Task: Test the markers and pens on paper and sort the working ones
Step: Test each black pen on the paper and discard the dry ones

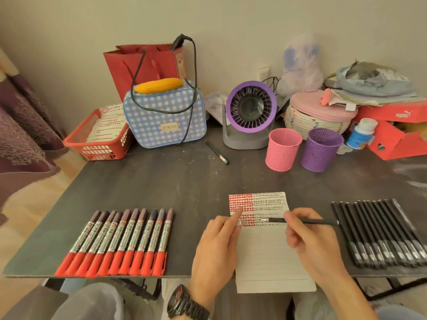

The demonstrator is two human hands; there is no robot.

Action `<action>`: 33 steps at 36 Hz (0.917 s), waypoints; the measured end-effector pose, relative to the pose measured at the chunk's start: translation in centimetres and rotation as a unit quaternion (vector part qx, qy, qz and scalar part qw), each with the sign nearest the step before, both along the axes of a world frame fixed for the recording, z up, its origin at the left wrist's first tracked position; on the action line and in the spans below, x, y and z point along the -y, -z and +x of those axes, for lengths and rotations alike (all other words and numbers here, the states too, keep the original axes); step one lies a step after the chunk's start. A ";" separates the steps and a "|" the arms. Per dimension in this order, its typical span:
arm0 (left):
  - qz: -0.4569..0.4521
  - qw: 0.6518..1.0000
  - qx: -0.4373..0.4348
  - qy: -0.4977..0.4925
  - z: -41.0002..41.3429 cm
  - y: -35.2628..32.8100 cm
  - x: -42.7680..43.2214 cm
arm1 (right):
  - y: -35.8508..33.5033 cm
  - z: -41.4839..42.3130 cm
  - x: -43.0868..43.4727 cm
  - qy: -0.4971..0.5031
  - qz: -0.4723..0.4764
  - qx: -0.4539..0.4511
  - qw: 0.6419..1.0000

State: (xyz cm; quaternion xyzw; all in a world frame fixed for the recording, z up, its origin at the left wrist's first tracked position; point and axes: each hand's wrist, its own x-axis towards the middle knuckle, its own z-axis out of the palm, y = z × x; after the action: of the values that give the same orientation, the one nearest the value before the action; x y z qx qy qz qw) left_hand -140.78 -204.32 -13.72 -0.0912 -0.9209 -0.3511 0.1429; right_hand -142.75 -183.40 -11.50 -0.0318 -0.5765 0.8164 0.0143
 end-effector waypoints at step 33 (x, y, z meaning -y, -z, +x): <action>-0.018 0.999 -0.038 0.025 0.4 -0.7 -0.3 | -1.2 0.5 1.5 -0.041 0.152 -0.025 0.987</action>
State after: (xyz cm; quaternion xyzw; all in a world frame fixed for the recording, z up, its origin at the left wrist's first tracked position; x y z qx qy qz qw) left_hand -140.36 -204.03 -13.02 -0.1302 -0.9182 -0.3345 0.1677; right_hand -142.22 -184.86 -10.32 0.0144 -0.6945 0.7193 -0.0003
